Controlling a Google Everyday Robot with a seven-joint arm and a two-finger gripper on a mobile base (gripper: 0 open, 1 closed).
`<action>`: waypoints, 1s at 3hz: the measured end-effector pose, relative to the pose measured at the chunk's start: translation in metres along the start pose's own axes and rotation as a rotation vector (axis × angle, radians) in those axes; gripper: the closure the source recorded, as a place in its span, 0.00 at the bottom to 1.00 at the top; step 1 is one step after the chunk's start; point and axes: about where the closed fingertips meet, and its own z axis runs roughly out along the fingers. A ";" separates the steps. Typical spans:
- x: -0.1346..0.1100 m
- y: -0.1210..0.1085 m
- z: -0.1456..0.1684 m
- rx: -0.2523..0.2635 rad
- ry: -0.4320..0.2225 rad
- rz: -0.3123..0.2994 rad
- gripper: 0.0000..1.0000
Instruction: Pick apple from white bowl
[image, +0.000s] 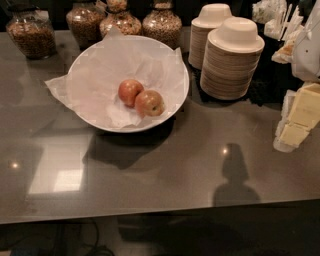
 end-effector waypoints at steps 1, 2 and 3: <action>0.000 0.000 0.000 0.000 0.000 0.000 0.00; -0.013 -0.001 0.001 0.012 -0.028 -0.016 0.00; -0.053 -0.001 0.011 -0.006 -0.062 -0.091 0.00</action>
Offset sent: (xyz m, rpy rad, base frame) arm 0.0092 0.0268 -0.0004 0.0444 -0.0273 0.0446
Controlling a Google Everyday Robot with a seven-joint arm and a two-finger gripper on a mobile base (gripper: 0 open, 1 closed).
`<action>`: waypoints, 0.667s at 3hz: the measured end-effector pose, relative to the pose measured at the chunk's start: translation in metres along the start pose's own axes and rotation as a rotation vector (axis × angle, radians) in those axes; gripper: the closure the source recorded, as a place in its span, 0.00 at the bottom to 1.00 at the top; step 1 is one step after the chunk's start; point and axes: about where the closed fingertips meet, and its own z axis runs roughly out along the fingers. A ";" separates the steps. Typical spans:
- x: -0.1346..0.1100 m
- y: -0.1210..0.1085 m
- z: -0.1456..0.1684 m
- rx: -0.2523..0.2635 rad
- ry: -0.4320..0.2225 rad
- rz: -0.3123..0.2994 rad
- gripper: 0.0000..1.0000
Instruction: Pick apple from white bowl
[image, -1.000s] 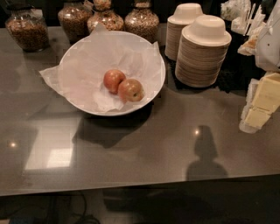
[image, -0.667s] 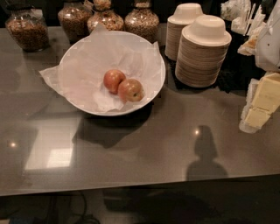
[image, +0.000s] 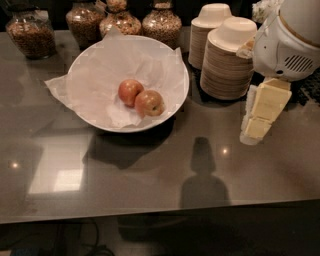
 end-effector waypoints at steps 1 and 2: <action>-0.036 0.001 0.010 -0.034 -0.039 -0.067 0.00; -0.036 0.001 0.010 -0.033 -0.040 -0.067 0.00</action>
Offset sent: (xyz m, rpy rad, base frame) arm 0.0056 0.0326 -0.0013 0.0188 0.0113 0.0714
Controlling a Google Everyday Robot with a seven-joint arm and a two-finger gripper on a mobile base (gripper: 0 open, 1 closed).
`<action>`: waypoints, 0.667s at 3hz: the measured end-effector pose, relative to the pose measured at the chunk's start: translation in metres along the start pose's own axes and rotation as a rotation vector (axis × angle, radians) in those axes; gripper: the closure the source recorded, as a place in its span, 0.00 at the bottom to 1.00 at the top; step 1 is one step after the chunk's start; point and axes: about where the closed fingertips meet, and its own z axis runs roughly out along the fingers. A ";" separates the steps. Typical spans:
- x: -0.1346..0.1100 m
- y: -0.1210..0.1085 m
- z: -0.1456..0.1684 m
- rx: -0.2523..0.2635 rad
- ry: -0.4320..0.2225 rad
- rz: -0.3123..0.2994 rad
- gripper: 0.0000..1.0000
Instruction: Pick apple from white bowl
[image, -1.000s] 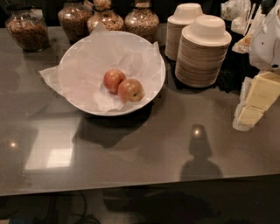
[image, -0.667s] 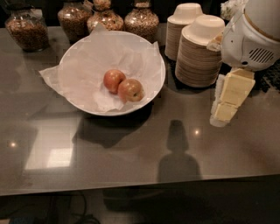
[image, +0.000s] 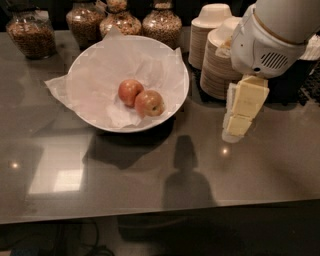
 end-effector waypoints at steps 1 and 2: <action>-0.020 -0.013 0.020 -0.002 -0.062 0.006 0.00; -0.057 -0.036 0.041 -0.013 -0.173 -0.006 0.00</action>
Offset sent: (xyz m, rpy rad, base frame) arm 0.0886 0.1071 -0.0192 0.3017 -0.0066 0.1012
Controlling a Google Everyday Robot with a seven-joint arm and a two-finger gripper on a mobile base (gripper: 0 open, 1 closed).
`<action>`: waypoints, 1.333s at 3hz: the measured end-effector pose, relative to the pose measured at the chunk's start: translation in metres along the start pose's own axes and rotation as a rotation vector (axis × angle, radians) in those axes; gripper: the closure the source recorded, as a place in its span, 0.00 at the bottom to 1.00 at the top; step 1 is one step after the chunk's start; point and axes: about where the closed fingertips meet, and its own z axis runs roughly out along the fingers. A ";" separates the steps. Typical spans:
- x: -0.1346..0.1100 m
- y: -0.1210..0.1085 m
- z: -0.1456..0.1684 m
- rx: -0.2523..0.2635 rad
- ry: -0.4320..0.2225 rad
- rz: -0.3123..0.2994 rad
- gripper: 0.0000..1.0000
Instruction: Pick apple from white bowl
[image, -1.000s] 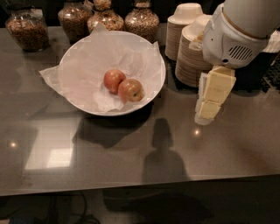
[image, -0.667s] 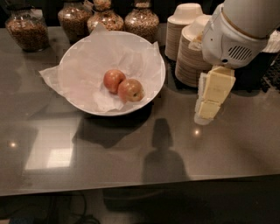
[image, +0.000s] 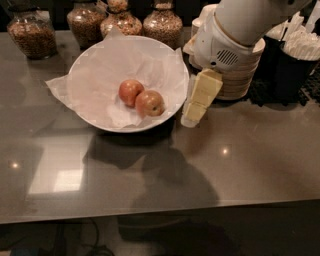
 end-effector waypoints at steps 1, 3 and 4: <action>-0.029 -0.017 0.012 -0.016 -0.104 -0.022 0.00; -0.056 -0.034 0.021 -0.050 -0.217 -0.013 0.28; -0.064 -0.035 0.032 -0.060 -0.212 -0.016 0.27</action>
Offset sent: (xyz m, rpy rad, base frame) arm 0.0456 0.0622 0.0146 0.2487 0.0218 0.0955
